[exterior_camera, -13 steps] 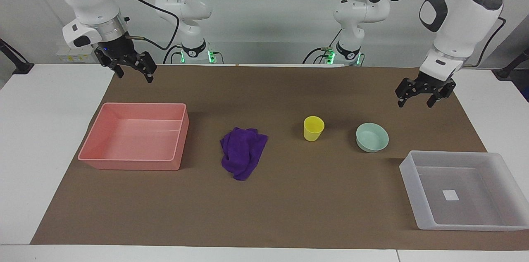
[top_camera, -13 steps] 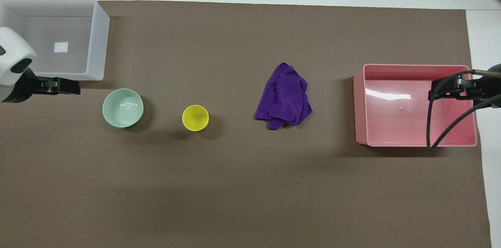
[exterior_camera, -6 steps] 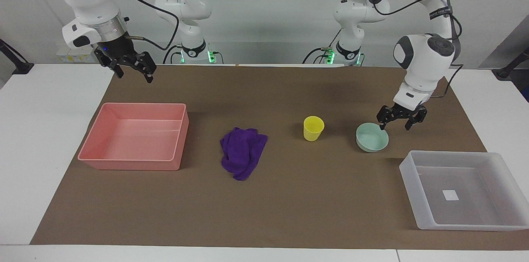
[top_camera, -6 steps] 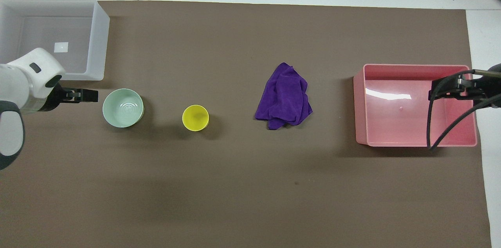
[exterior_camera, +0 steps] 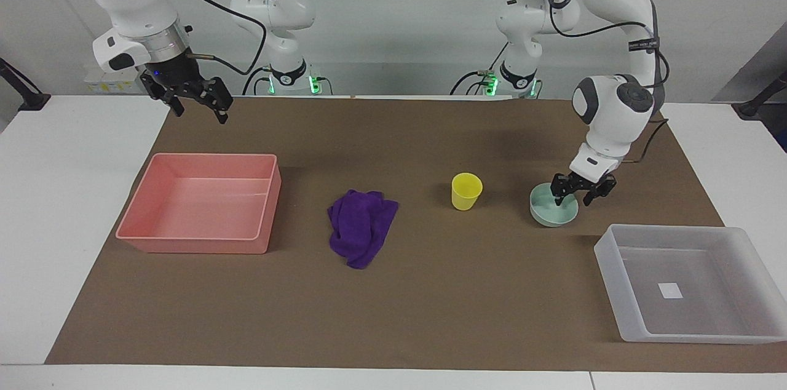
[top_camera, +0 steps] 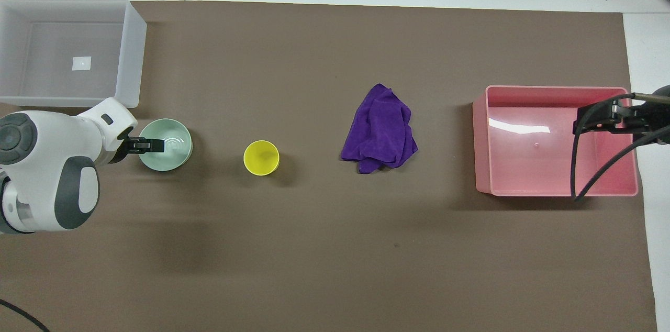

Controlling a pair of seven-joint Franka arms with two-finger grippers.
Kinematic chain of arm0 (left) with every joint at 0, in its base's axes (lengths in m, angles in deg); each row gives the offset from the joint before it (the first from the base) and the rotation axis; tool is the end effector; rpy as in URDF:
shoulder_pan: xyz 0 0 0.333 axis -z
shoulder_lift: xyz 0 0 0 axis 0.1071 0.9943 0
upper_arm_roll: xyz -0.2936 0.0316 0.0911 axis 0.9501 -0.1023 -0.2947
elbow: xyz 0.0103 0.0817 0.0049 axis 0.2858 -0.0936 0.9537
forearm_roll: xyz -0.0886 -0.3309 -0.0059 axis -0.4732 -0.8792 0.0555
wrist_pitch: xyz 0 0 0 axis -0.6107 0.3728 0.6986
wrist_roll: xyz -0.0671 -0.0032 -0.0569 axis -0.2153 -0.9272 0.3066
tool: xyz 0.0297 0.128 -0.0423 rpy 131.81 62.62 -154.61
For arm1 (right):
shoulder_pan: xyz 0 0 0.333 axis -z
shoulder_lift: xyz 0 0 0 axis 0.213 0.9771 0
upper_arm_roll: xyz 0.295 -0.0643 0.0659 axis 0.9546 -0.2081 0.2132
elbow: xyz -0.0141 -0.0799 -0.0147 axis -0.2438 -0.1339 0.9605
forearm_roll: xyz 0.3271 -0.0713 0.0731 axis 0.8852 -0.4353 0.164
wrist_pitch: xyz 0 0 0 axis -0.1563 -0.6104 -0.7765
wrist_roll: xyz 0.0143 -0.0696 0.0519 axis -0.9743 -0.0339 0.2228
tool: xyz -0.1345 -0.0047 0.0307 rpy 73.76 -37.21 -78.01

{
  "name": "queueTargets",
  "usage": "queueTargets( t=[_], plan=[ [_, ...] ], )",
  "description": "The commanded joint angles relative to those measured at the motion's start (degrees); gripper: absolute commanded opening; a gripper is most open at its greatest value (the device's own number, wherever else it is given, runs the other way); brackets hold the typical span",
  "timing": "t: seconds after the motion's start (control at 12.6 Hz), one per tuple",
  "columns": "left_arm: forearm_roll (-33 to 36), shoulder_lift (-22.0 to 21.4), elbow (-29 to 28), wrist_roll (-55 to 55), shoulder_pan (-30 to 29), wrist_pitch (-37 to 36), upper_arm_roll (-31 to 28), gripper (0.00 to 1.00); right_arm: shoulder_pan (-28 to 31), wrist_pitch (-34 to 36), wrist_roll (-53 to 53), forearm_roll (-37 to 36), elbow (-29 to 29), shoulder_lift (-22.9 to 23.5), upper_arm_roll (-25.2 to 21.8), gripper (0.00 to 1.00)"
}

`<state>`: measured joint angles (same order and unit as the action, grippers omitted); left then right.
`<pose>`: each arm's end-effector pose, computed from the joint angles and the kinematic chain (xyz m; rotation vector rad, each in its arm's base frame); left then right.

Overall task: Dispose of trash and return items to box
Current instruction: 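Reach the left gripper to the pale green bowl and grasp its rim, then lift the green bowl into the white bin while the right gripper moves out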

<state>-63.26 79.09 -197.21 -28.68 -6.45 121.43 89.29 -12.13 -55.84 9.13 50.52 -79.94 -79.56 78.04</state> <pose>0.5107 -0.0230 0.3252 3.1229 -0.1300 0.1866 0.4944 -0.0157 0.5768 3.1128 -0.3229 -0.0087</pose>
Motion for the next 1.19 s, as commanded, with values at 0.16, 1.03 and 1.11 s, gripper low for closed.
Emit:
queueTargets(
  t=[0.16, 1.03, 1.11],
  plan=[
    [1.1, -0.8, 0.0, -0.2, -0.1, 0.8, 0.0, 0.00, 0.4, 0.7, -1.0, 1.0, -0.9, -0.9, 0.3, 1.00],
    [0.4, 7.8, 32.0, -3.8, -8.4, -16.7, 0.0, 0.00, 0.4, 0.7, -1.1, 1.0, -0.9, -0.9, 0.3, 1.00],
    [0.4, 11.1, 37.1, -3.8, -8.9, -17.2, 0.0, 0.00, 0.4, 0.7, -1.1, 1.0, -0.9, -0.9, 0.3, 1.00]
  ],
)
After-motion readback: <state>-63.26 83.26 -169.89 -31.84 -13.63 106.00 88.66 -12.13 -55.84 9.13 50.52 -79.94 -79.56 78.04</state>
